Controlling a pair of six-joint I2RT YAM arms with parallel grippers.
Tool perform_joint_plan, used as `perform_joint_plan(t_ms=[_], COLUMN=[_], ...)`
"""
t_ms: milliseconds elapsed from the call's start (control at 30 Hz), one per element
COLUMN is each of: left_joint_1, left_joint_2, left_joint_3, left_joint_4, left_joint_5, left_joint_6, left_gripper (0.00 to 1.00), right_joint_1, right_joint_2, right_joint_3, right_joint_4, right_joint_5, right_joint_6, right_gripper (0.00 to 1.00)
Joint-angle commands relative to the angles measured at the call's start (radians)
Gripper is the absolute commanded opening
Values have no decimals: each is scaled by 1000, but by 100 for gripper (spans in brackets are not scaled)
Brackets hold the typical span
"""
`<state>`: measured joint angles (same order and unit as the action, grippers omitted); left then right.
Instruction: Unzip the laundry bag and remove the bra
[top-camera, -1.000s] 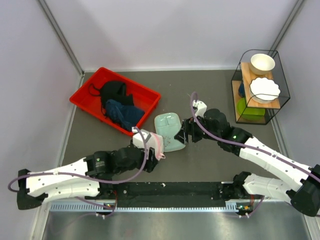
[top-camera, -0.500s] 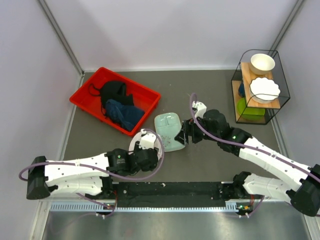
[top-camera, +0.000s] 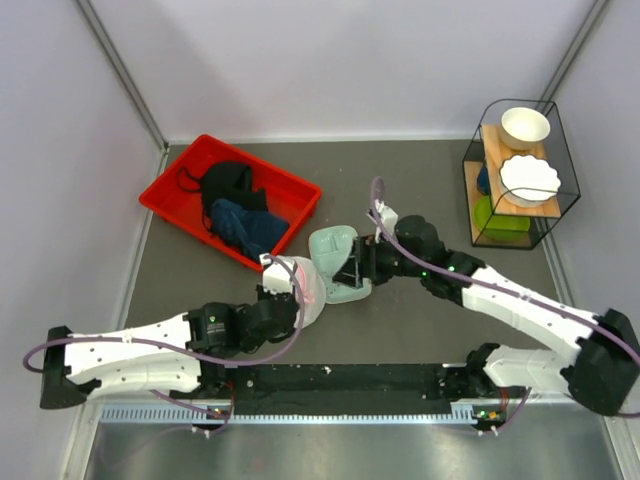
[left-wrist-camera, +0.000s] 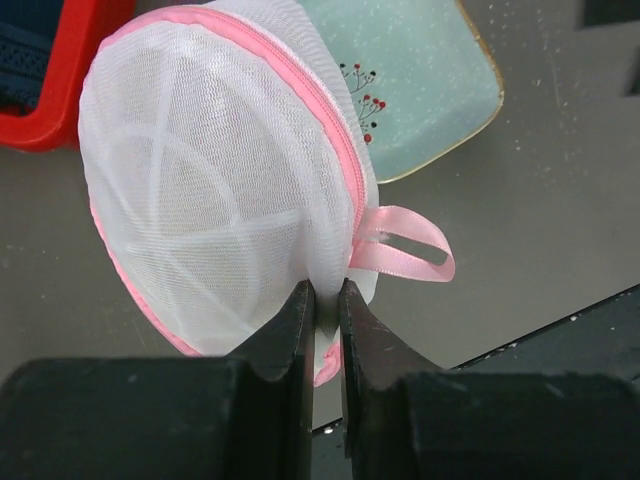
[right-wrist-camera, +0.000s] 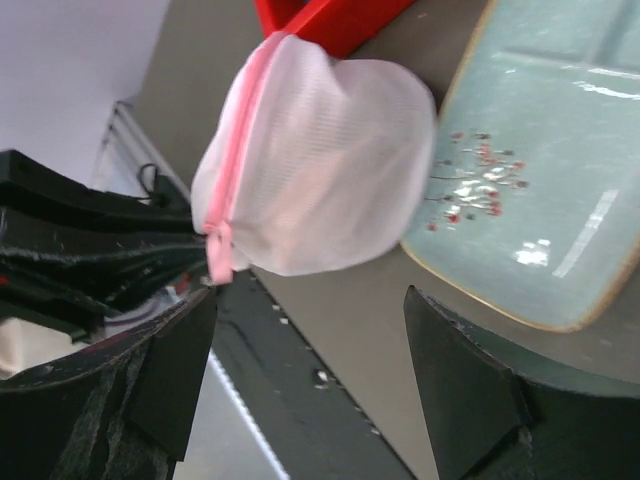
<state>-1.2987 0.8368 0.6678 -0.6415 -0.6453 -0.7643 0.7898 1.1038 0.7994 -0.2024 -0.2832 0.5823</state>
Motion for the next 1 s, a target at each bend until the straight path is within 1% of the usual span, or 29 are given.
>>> perform_joint_plan(t_ms=[0, 133, 267, 300, 433, 467, 500, 533, 567, 600, 633, 667, 733, 767, 800, 867, 967], left_joint_1=[-2, -2, -2, -2, -2, -2, -2, -2, -2, -2, -2, -2, -2, -2, -2, -2, -2], left_joint_2=[-50, -36, -19, -12, 11, 16, 24, 25, 27, 22, 18, 9, -24, -39, -71, -106, -163], left_joint_3=[-27, -5, 4, 6, 21, 23, 27, 30, 35, 42, 49, 52, 56, 55, 44, 26, -22], left_joint_4=[164, 131, 129, 129, 134, 132, 132, 131, 131, 131, 126, 106, 86, 76, 59, 49, 55], left_joint_5=[-14, -5, 6, 9, 18, 19, 21, 21, 22, 22, 21, 16, 22, 26, 32, 39, 61], left_joint_6=[71, 77, 88, 92, 103, 103, 103, 102, 102, 106, 108, 108, 105, 100, 94, 99, 94], left_gripper=[15, 16, 17, 17, 17, 17, 17, 19, 21, 25, 30, 44, 56, 73, 77, 83, 84], right_joint_1=[23, 61, 86, 100, 112, 115, 115, 115, 115, 115, 114, 109, 98, 80, 74, 48, 31], right_joint_2=[160, 244, 309, 318, 353, 352, 353, 357, 367, 372, 375, 367, 360, 354, 346, 341, 341], right_joint_3=[64, 130, 155, 158, 173, 173, 173, 175, 178, 181, 179, 175, 155, 144, 123, 106, 70], right_joint_4=[234, 265, 297, 301, 313, 310, 308, 301, 293, 287, 278, 279, 294, 328, 348, 391, 441], right_joint_5=[-152, -116, -126, -120, -131, -122, -111, -111, -114, -113, -116, -117, -123, -143, -157, -181, -214], right_joint_6=[229, 254, 268, 268, 275, 271, 263, 263, 254, 249, 249, 257, 277, 310, 329, 381, 441], right_gripper=[77, 77, 69, 65, 60, 58, 50, 46, 38, 17, 7, 0, 0, 0, 0, 0, 0])
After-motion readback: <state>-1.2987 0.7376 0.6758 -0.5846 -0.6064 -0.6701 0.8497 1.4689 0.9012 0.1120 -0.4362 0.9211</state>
